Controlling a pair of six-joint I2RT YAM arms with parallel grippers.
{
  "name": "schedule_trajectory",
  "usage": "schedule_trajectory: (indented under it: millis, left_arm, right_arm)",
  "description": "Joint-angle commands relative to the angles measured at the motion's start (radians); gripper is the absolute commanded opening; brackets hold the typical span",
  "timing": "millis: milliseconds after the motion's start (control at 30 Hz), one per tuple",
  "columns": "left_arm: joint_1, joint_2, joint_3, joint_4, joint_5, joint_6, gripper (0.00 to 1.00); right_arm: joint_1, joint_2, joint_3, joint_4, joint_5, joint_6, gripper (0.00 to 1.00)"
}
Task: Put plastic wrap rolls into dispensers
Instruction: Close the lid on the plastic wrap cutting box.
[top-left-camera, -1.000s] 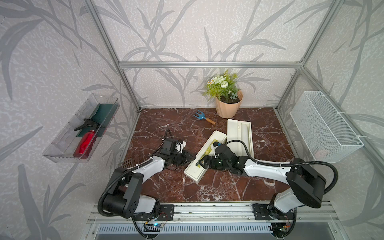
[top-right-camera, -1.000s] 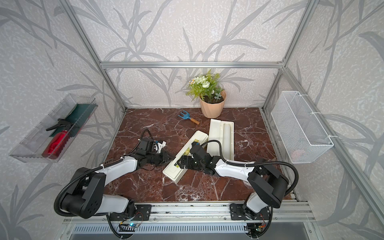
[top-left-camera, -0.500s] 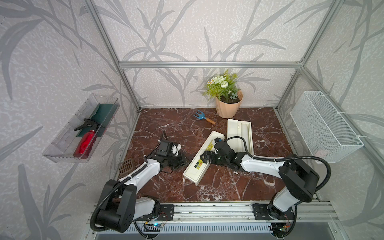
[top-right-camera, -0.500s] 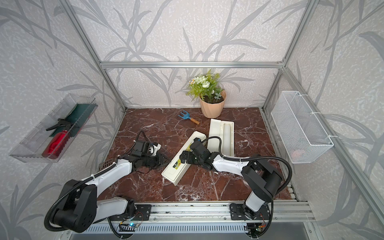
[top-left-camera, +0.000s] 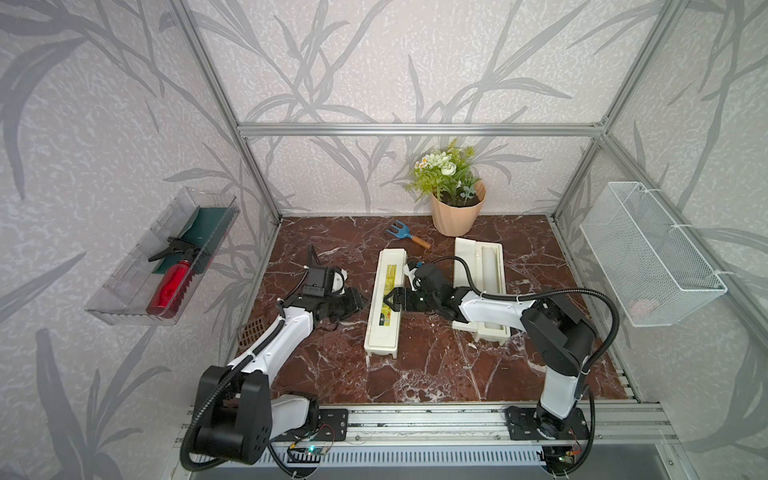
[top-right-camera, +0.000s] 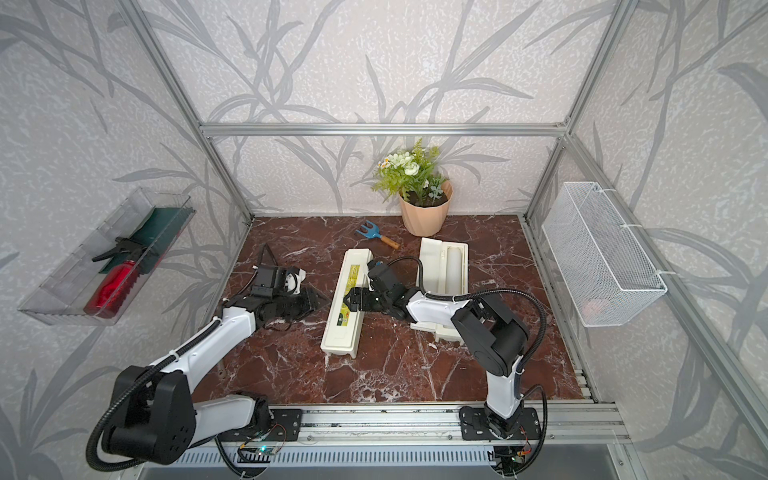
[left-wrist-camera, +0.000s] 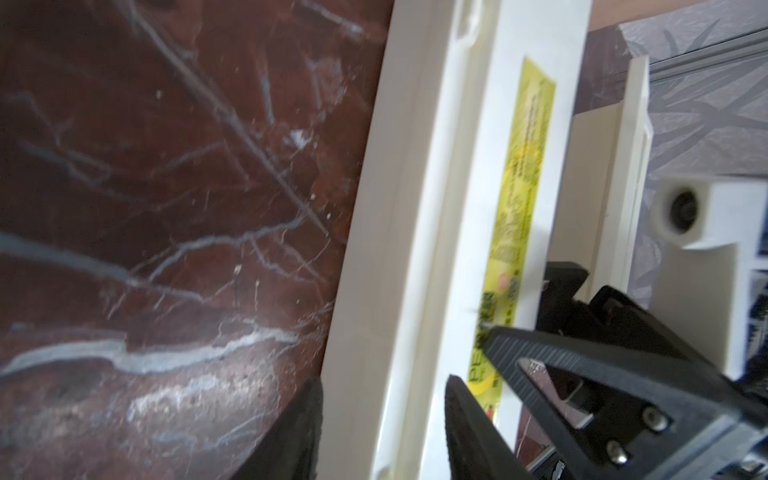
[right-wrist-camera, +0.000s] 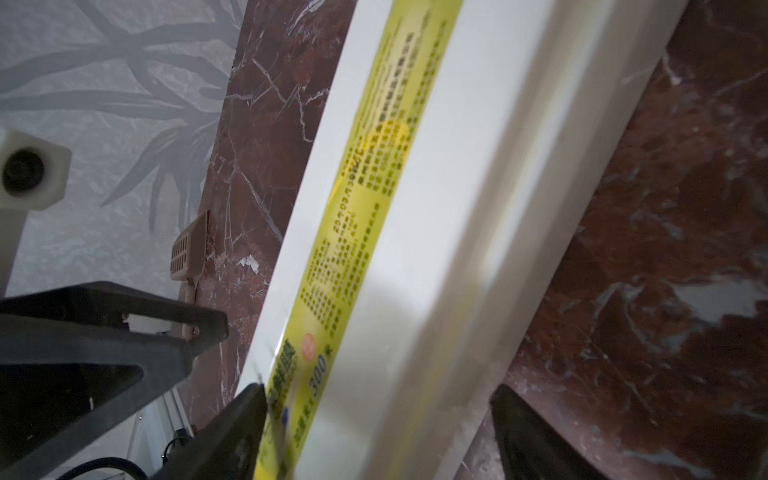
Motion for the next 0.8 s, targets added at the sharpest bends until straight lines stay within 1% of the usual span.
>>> schedule_trajectory:
  millis: [0, 67, 167, 300, 500, 533, 600, 767]
  left_arm:
    - [0.008, 0.089, 0.077, 0.118, 0.033, 0.019, 0.5]
    - [0.013, 0.162, 0.123, 0.167, 0.078, 0.005, 0.51]
    - [0.015, 0.27, 0.189, 0.247, 0.159, -0.026, 0.51]
    - [0.018, 0.393, 0.285, 0.249, 0.178, -0.005, 0.51]
    - [0.019, 0.539, 0.398, 0.222, 0.2, 0.03, 0.5]
    - [0.018, 0.557, 0.409, 0.218, 0.203, 0.03, 0.5]
    - [0.018, 0.599, 0.429, 0.208, 0.215, 0.027, 0.49]
    - [0.016, 0.675, 0.463, 0.181, 0.225, 0.048, 0.48]
  right_arm:
    - [-0.048, -0.032, -0.022, 0.082, -0.016, -0.005, 0.91]
    - [-0.072, -0.029, -0.016, 0.117, -0.037, 0.005, 0.94]
    - [-0.101, -0.005, 0.006, 0.17, -0.062, 0.017, 0.96]
    - [-0.136, 0.076, 0.073, 0.229, -0.102, 0.051, 0.96]
    - [-0.155, 0.231, 0.223, 0.244, -0.136, 0.102, 0.88]
    - [-0.156, 0.254, 0.246, 0.235, -0.138, 0.103, 0.86]
    - [-0.161, 0.291, 0.301, 0.154, -0.132, 0.101, 0.83]
    - [-0.191, 0.34, 0.317, 0.18, -0.131, 0.118, 0.79]
